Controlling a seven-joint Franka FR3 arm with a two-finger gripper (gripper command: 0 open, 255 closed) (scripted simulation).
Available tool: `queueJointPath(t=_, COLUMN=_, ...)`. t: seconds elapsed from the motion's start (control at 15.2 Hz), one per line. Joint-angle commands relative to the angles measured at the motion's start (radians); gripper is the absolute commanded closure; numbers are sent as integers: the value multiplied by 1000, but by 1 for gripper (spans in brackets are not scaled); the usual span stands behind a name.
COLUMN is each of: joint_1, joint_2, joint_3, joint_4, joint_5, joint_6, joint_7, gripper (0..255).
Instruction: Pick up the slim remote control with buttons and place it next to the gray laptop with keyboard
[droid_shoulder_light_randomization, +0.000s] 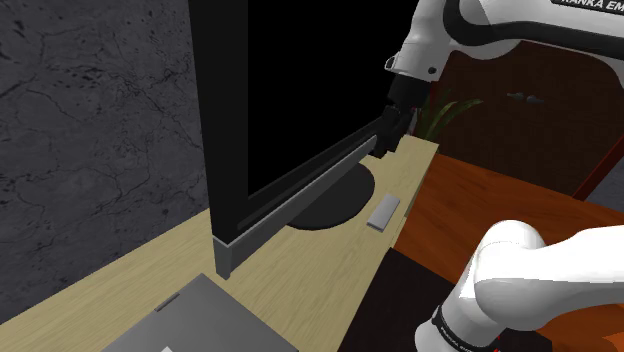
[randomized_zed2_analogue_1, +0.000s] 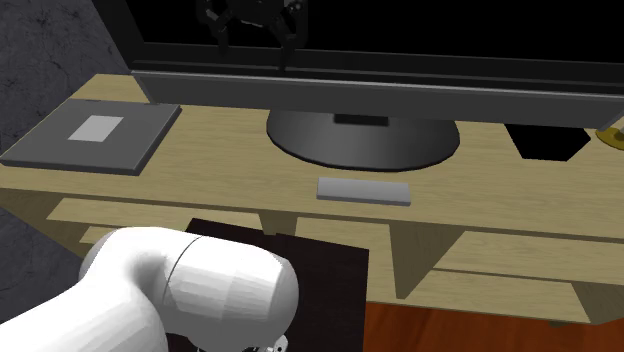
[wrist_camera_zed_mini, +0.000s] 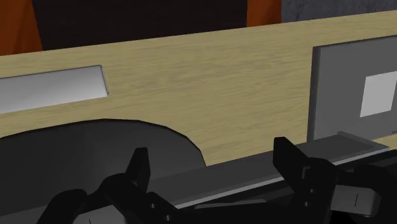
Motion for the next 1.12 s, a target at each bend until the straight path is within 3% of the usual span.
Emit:
queueJointPath(t=0.0, joint_1=0, joint_2=0, joint_3=0, joint_4=0, joint_5=0, joint_6=0, joint_7=0, gripper=0)
queueJointPath(t=1.06, joint_1=-310, joint_2=195, joint_3=21, joint_4=-267, joint_5=-92, joint_6=457, joint_7=495, gripper=0)
